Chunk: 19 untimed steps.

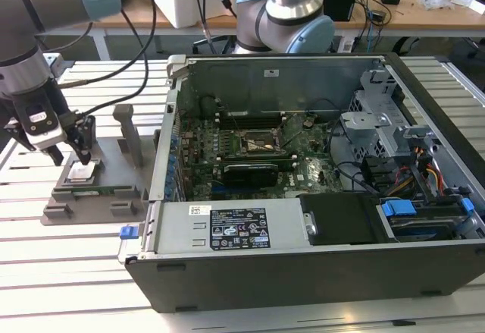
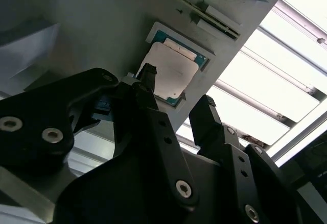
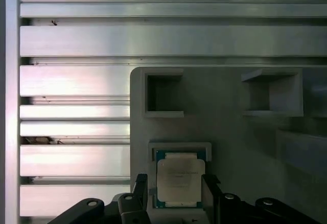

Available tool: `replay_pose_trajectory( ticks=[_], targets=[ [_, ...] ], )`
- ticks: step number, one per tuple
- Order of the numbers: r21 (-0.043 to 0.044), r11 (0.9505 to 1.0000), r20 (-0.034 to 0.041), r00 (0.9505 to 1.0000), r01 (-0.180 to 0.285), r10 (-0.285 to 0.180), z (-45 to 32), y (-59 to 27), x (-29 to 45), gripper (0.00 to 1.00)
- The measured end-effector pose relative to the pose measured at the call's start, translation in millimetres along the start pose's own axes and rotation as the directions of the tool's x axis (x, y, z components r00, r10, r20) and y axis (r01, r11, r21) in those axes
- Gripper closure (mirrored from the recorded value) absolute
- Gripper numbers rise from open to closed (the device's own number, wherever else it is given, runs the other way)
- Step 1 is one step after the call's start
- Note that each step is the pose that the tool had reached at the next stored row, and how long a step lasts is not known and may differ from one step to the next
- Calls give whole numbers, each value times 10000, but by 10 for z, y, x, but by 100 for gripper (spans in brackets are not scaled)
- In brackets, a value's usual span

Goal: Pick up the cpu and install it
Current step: 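Pick up the cpu and move it towards the insertion slot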

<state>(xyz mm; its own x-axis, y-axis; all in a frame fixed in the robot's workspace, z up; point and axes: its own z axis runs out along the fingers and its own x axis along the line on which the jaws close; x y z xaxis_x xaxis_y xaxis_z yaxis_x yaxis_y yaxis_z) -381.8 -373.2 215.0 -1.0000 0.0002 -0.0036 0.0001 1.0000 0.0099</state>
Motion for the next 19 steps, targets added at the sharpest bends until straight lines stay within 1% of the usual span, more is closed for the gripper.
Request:
replay_pose_trajectory(
  ticks=[5, 7, 9, 14, 19],
  targets=[
    [75, 9999, -2, 9999, 141, -141, 89, 5, -26, 46],
    [124, 9992, -9, 9993, 373, -373, 111, 4, -31, 46],
    [150, 9985, -14, 9986, 531, -531, 128, 4, -36, 46],
    [166, 9981, -18, 9983, 589, -588, 166, 4, -51, 46],
    [166, 9981, -17, 9983, 588, -588, 171, 3, -52, 46]
  ],
)
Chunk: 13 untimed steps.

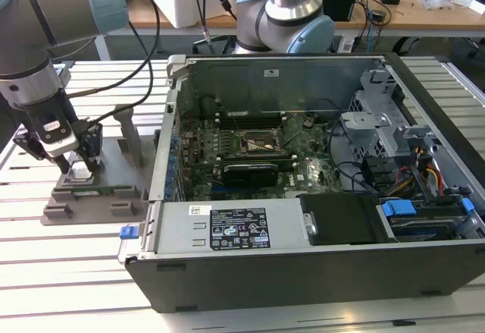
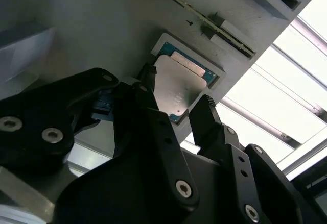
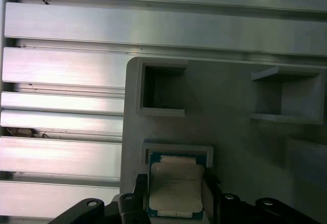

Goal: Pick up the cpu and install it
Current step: 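Pick up the cpu and move it towards the insertion slot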

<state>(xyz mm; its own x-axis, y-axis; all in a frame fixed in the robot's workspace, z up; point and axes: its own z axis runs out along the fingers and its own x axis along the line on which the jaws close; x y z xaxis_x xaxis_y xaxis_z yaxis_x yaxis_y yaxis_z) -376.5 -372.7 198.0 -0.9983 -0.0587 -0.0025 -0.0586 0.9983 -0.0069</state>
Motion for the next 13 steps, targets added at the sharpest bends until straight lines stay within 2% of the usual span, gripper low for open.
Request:
replay_pose_trajectory(
  ticks=[2, 3, 13],
  targets=[
    [0, 10000, 1, 10000, 0, 0, 1, -1, 0, 45],
    [0, 10000, 0, 10000, 0, 0, 1, -2, 0, 38],
    [0, 10000, -1, 10000, 0, 0, 64, -10, -15, 38]
  ],
)
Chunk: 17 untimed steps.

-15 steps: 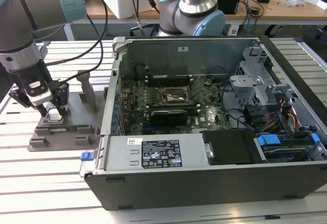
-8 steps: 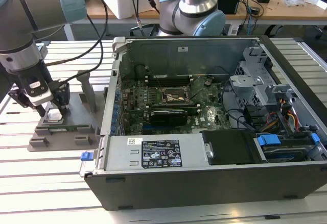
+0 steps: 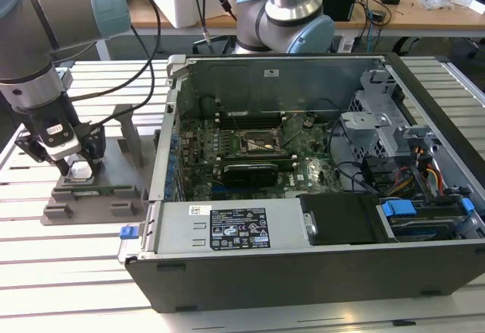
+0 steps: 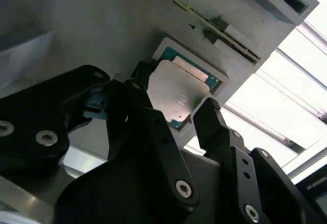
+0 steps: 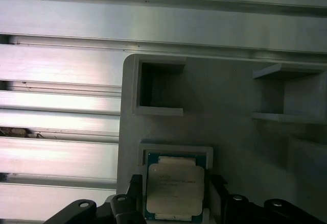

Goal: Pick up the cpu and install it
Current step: 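Pick up the cpu and move it towards the insertion slot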

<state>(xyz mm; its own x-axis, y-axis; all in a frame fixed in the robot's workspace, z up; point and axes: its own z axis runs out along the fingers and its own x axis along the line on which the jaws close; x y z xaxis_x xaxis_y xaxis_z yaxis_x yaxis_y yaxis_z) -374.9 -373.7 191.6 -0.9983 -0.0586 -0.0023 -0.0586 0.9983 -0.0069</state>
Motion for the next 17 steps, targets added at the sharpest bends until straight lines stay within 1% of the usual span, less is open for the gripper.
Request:
replay_pose_trajectory(
  ticks=[5, 11, 12, 17],
  targets=[
    [1, 10000, -1, 10000, 0, 0, 33, -3, 0, 38],
    [0, 10000, 0, 10000, 0, 0, 37, -4, 0, 38],
    [1, 10000, -5, 10000, -1, 1, 36, -4, 1, 45],
    [0, 10000, -1, 10000, -1, 1, 37, -6, 1, 45]
  ],
)
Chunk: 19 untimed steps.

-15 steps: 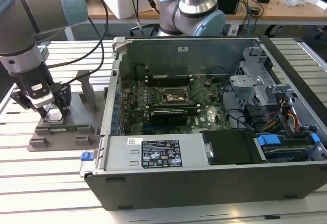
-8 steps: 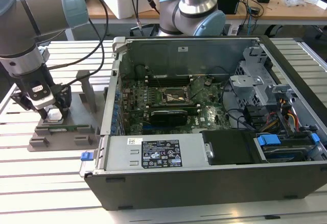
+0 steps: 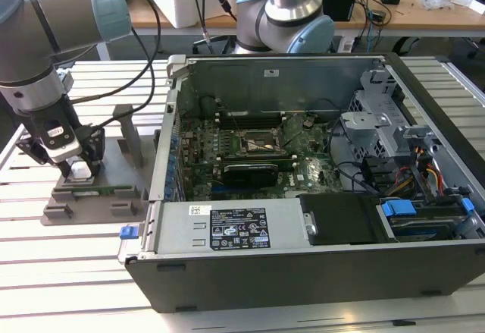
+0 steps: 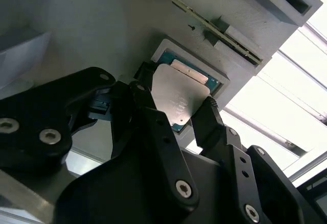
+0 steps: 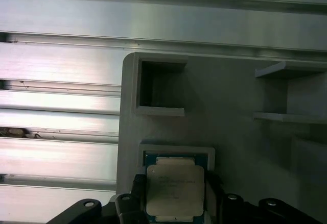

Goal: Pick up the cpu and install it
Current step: 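Pick up the cpu and move it towards the insertion slot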

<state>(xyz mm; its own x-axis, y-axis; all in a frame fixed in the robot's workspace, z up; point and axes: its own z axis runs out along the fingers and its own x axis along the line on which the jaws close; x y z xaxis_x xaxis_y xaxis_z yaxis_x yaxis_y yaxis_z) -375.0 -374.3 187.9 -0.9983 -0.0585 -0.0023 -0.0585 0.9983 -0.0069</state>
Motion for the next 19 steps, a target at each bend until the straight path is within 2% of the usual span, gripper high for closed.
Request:
replay_pose_trajectory(
  ticks=[4, 6, 8, 14, 17, 19],
  targets=[
    [1, 10000, 0, 10000, 1, -1, 0, -1, 0, 45],
    [42, 10000, -3, 10000, 2, -2, 0, -2, 0, 45],
    [46, 10000, -3, 10000, 3, -3, -16, -2, 0, 45],
    [45, 10000, -2, 10000, 2, -2, -212, 3, -5, 45],
    [45, 10000, -2, 10000, 0, 0, -386, 4, -10, 45],
    [45, 10000, -2, 10000, 1, -1, -431, 3, -10, 45]
  ],
)
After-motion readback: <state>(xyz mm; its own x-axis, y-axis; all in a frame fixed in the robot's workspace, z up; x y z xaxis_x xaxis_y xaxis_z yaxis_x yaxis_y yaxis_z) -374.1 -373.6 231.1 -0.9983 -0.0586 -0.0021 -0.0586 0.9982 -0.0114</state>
